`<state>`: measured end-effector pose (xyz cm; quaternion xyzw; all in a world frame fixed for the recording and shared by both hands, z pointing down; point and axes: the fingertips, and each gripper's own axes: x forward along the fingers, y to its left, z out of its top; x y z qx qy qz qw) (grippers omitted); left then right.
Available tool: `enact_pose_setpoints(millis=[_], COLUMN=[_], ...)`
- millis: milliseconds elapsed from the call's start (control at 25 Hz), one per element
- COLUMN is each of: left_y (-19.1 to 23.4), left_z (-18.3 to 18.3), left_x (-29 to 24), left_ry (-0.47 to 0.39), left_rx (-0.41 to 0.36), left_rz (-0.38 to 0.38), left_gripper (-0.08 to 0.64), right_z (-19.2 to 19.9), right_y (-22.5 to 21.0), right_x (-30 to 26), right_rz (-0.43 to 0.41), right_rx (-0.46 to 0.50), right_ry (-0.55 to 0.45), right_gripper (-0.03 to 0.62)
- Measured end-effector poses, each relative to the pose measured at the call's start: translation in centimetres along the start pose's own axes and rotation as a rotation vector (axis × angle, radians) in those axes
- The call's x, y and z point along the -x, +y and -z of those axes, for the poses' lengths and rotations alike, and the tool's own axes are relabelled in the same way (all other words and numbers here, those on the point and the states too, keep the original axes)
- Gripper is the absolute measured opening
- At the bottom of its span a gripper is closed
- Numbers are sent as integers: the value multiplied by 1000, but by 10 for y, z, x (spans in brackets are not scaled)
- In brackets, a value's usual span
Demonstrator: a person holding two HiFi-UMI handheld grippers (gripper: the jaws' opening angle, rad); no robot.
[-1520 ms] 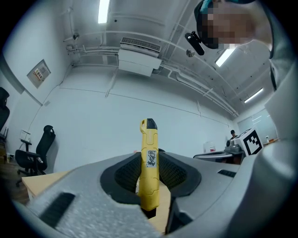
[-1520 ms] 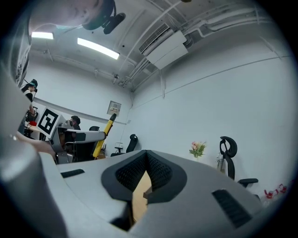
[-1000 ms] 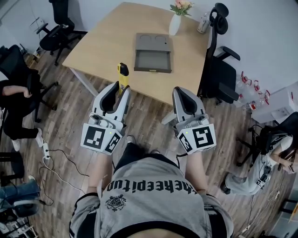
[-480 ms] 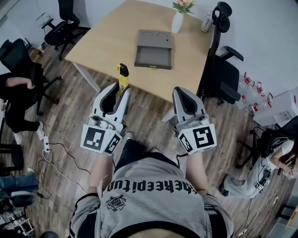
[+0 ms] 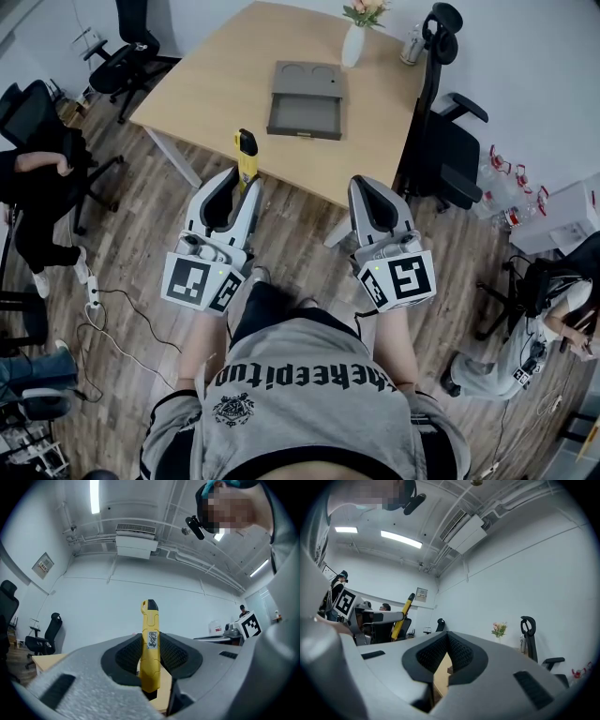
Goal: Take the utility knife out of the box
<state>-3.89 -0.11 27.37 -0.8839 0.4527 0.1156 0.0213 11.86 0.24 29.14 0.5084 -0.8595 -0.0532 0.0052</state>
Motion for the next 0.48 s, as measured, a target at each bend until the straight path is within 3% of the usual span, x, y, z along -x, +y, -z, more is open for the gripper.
enact_pose_setpoints(millis=[480], left_y=[-12], left_z=[-2], left_x=[-8], left_ry=[2], left_rx=[-9], left_rz=[21], left_gripper=[127], right_z=[-3], right_y=[-7], right_x=[4], right_rz=[-2], right_rx=[-3], right_ry=[-10], right_gripper=[6])
